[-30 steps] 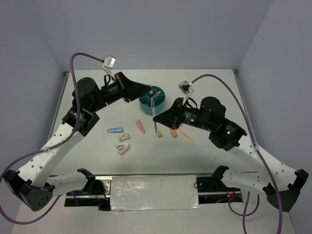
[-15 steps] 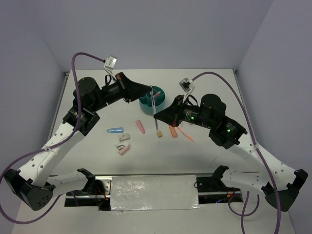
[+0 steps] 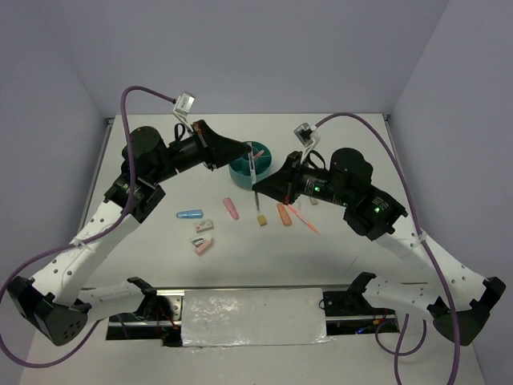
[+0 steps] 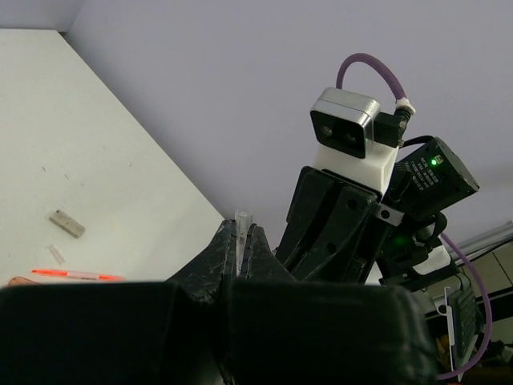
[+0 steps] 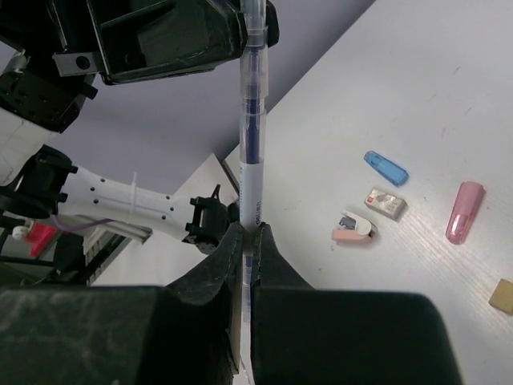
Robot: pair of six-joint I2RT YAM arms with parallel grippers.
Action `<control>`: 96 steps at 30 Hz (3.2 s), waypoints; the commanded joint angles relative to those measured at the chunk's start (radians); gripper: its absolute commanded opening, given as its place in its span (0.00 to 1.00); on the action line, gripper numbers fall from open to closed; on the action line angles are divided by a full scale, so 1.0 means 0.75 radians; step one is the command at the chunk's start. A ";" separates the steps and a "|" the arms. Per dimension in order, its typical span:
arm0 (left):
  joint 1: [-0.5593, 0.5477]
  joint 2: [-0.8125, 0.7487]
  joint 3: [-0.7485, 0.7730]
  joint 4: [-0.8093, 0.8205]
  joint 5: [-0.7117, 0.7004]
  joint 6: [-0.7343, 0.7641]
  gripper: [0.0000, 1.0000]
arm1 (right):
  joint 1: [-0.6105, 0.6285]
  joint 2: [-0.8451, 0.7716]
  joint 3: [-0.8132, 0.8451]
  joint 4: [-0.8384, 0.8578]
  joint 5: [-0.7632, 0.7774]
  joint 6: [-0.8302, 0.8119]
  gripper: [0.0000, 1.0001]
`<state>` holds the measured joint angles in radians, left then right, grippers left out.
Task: Sort the stationery into containers
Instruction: Close the pen cap on the pen.
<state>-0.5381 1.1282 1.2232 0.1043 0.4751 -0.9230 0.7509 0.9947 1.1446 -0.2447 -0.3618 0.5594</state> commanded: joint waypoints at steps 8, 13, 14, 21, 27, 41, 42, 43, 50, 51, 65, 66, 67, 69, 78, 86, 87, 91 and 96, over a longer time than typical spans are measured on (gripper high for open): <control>0.000 0.032 0.050 0.051 0.142 -0.023 0.12 | -0.071 0.046 0.161 0.122 0.022 -0.195 0.00; 0.000 0.032 0.134 -0.043 0.138 0.050 0.38 | -0.085 0.083 0.239 0.120 -0.059 -0.265 0.00; -0.002 0.040 0.148 -0.053 0.125 0.059 0.46 | -0.079 0.101 0.243 0.134 -0.086 -0.255 0.00; -0.002 0.073 0.226 -0.049 0.093 0.065 0.44 | -0.058 0.081 0.173 0.187 -0.143 -0.186 0.00; -0.002 0.099 0.210 0.041 0.125 0.020 0.27 | -0.058 0.060 0.143 0.173 -0.160 -0.181 0.00; 0.000 0.067 0.120 0.237 0.215 -0.066 0.00 | -0.064 0.150 0.165 0.267 -0.239 -0.083 0.35; -0.002 0.062 0.122 0.235 0.211 -0.064 0.00 | -0.060 0.167 0.167 0.299 -0.254 -0.071 0.36; -0.003 0.060 0.130 0.229 0.209 -0.058 0.00 | -0.062 0.171 0.167 0.314 -0.258 -0.055 0.36; -0.002 0.042 0.169 0.137 0.176 0.009 0.06 | -0.062 0.185 0.186 0.320 -0.256 -0.051 0.00; -0.003 0.046 0.175 0.123 0.172 0.018 0.28 | -0.062 0.183 0.184 0.320 -0.256 -0.051 0.00; 0.063 0.124 0.316 0.041 0.144 0.065 0.72 | -0.060 0.140 0.149 0.271 -0.287 -0.079 0.00; 0.063 0.132 0.318 0.051 0.148 0.061 0.70 | -0.060 0.140 0.155 0.251 -0.289 -0.083 0.00; 0.063 0.136 0.314 0.055 0.152 0.051 0.68 | -0.060 0.138 0.157 0.240 -0.291 -0.095 0.00; 0.063 0.142 0.306 0.075 0.158 0.034 0.64 | -0.058 0.136 0.163 0.216 -0.287 -0.108 0.00; 0.063 0.128 0.228 0.200 0.181 -0.037 0.56 | -0.060 0.167 0.173 0.191 -0.287 -0.110 0.00; 0.061 0.118 0.194 0.196 0.209 -0.029 0.30 | -0.060 0.204 0.222 0.150 -0.276 -0.116 0.00; 0.061 0.118 0.189 0.200 0.227 -0.033 0.28 | -0.060 0.210 0.235 0.148 -0.278 -0.118 0.00; 0.034 0.112 0.165 0.156 0.234 0.005 0.08 | -0.062 0.269 0.355 0.087 -0.274 -0.149 0.00; -0.019 0.077 0.110 0.076 0.211 0.048 0.00 | -0.079 0.373 0.608 -0.013 -0.231 -0.228 0.00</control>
<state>-0.4984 1.2156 1.3479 0.2089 0.5537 -0.9184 0.6975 1.2335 1.4239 -0.3058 -0.5625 0.4473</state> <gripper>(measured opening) 0.200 0.186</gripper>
